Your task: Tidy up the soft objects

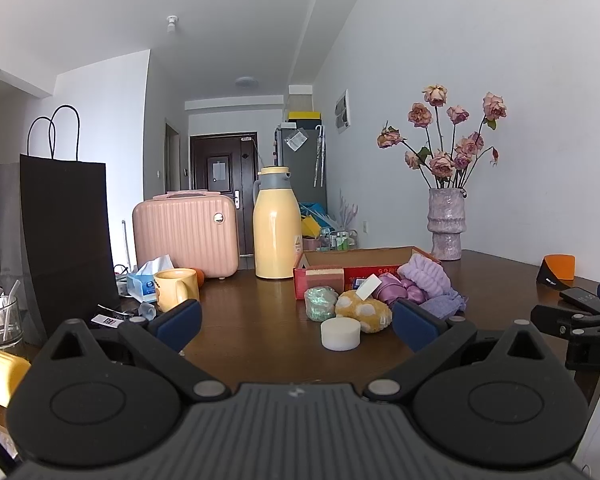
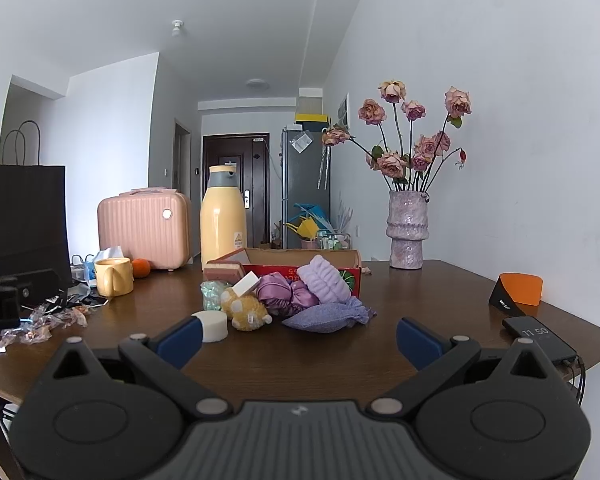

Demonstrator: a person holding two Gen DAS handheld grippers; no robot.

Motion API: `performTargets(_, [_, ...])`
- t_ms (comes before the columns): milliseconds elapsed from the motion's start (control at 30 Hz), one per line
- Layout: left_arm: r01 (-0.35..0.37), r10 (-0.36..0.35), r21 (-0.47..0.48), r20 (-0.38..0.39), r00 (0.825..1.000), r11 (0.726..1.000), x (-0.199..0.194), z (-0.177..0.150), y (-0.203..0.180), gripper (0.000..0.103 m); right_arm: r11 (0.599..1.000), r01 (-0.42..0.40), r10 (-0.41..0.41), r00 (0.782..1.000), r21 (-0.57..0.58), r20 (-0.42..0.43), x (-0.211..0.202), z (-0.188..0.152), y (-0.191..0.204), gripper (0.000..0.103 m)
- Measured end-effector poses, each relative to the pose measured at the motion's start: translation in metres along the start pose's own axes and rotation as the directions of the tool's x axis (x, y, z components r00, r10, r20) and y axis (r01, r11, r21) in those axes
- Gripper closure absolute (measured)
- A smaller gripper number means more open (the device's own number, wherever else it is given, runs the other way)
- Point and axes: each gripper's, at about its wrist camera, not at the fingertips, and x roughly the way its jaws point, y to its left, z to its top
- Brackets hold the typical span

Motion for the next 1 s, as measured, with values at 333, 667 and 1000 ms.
performTargets(333, [0.025,-0.025,0.006,-0.016,1.000,1.000,0.005,-0.002,-0.001,0.000,1.000,-0.007,0.007,1.000,-0.003,0.000,0.004,-0.001,0.000,0.000])
performTargets(667, [0.013,-0.014,0.070,0.007,1.000,0.997,0.040,-0.004,-0.016,0.000,0.999,0.008,-0.009,1.000,0.036,0.019,0.036,-0.001,-0.013,0.000])
performTargets(1000, [0.169,-0.171,-0.162,0.002,0.985,0.972,0.113,-0.005,0.003,0.000,0.997,-0.036,0.040,0.998,0.068,-0.056,0.119,0.006,-0.046,0.000])
